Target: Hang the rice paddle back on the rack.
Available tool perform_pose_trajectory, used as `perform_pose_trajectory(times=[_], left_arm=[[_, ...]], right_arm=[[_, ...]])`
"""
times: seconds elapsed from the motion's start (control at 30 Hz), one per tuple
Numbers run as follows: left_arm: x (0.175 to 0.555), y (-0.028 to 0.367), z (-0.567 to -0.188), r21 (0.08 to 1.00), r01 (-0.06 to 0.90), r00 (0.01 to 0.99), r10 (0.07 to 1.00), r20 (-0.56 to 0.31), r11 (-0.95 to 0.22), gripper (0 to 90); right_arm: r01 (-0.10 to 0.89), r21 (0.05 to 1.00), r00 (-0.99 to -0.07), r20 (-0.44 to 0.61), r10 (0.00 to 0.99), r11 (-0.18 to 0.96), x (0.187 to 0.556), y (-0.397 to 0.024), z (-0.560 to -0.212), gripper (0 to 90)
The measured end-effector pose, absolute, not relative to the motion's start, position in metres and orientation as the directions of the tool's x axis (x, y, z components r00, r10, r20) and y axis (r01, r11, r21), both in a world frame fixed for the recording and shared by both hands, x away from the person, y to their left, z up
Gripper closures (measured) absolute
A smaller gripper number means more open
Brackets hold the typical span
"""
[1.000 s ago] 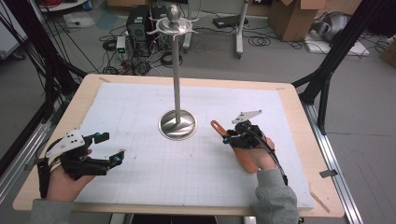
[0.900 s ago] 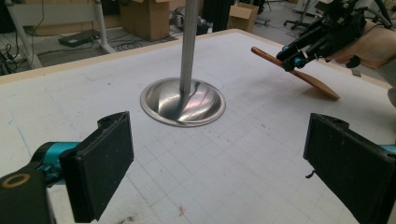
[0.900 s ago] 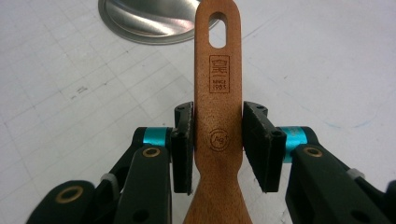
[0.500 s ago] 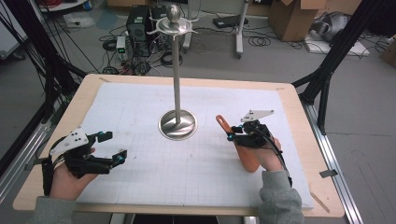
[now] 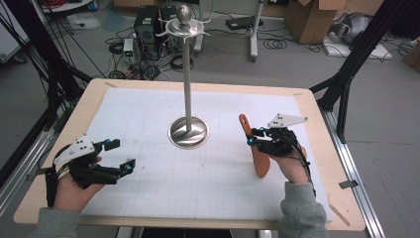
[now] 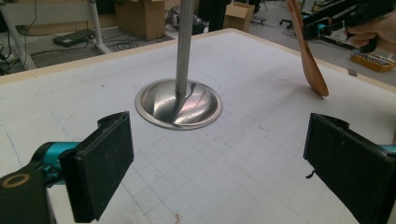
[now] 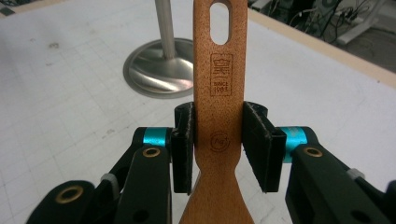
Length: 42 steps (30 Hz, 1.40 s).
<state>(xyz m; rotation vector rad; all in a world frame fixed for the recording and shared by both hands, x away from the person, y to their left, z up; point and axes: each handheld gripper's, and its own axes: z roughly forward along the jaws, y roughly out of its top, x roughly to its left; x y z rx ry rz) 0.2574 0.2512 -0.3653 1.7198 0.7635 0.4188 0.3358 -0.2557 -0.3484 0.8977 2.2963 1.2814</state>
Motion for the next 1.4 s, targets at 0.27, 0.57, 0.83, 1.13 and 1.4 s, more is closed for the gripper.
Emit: perform_pose_trajectory(times=[0.27,0.57,0.83,1.13,1.4], left_arm=[[0.257,0.251,-0.365,0.952,0.274,0.724,0.681,-0.111,-0.137,8.8],[0.257,0.251,-0.365,0.951,0.275,0.726,0.678,-0.111,-0.139,8.8],[0.257,0.251,-0.365,0.953,0.271,0.725,0.680,-0.109,-0.137,8.8],[0.255,0.254,-0.359,0.960,0.253,0.729,0.676,-0.107,-0.121,8.8],[0.255,0.251,-0.360,0.958,0.256,0.731,0.675,-0.105,-0.129,8.8]], right_arm=[[0.298,0.888,-0.742,-0.015,0.671,0.349,0.329,-0.260,-0.339,64.7],[0.265,0.911,-0.754,-0.008,0.657,0.315,0.323,-0.263,-0.331,64.8],[0.230,0.925,-0.767,-0.019,0.641,0.303,0.318,-0.264,-0.325,64.8],[0.221,0.937,-0.774,0.000,0.633,0.270,0.316,-0.264,-0.323,64.7],[0.198,0.951,-0.782,0.007,0.623,0.239,0.315,-0.270,-0.314,64.8]])
